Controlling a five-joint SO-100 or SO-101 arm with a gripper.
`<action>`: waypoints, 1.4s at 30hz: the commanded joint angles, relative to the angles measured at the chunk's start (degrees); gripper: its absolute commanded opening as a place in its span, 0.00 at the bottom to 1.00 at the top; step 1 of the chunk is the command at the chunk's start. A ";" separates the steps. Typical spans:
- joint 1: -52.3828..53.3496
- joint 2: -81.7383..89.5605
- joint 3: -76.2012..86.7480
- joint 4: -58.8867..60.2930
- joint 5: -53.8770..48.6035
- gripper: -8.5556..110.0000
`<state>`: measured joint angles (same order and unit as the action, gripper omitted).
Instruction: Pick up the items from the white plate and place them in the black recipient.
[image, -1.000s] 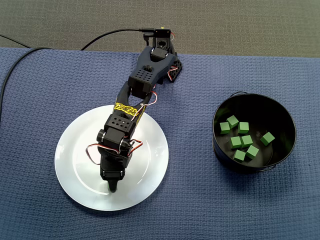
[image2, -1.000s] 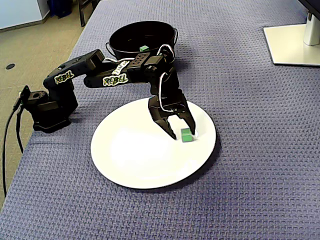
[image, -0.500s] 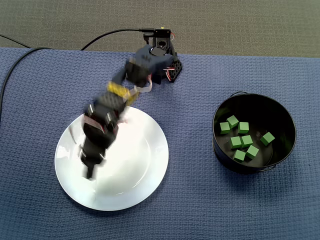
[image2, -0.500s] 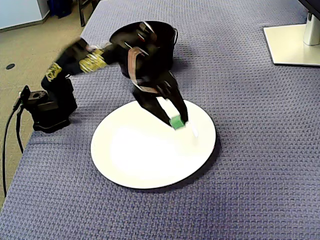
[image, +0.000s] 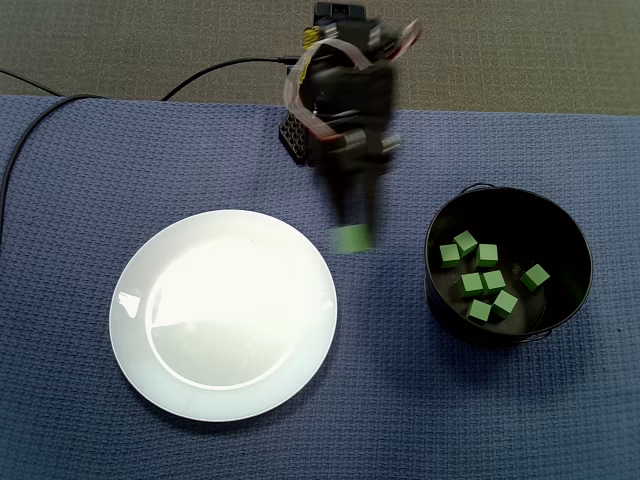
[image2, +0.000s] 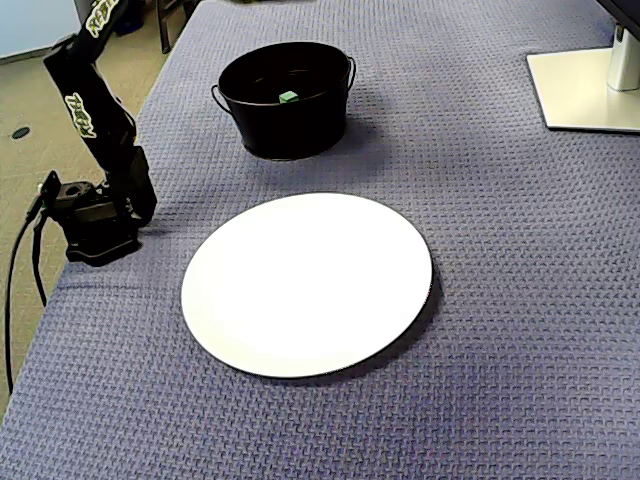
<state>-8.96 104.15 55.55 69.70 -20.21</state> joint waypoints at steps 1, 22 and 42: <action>-19.34 5.80 5.36 -1.32 -1.67 0.07; -34.54 -24.26 26.81 -12.13 -3.25 0.26; 7.12 41.04 54.40 -4.57 -44.38 0.18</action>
<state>-10.20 134.56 97.91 71.63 -56.60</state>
